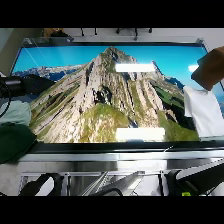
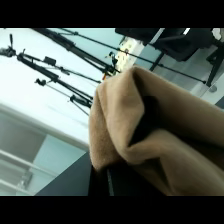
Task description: Fold the shirts.
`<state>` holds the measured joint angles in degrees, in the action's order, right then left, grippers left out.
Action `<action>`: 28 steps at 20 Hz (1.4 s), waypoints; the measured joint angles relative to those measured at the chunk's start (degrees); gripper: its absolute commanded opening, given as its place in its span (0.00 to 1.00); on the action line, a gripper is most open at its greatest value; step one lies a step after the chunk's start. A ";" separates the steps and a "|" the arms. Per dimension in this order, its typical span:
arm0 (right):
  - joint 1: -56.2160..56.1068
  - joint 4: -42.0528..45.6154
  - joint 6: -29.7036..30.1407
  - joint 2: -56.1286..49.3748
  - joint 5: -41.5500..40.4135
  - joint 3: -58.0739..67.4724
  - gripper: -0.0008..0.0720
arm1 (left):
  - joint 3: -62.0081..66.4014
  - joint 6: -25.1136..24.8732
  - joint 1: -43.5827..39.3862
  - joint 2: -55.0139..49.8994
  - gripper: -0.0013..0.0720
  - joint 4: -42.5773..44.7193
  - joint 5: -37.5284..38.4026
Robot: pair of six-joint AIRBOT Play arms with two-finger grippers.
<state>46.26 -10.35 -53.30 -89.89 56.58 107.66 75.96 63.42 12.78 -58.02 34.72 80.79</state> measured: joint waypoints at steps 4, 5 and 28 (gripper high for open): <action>2.75 8.72 -6.95 1.27 10.78 0.00 0.04 | 0.00 0.04 0.00 -0.04 0.04 0.00 0.48; 3.54 11.43 -9.49 2.32 13.66 0.00 0.04 | 0.00 0.04 0.00 -0.04 0.04 0.02 0.63; 10.75 83.41 -42.14 14.40 47.47 -4.85 0.46 | 0.00 -1.42 0.00 -0.04 0.04 0.09 2.82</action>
<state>57.01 73.06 -95.44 -75.48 104.05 102.80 75.96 62.00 12.78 -58.06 34.81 83.61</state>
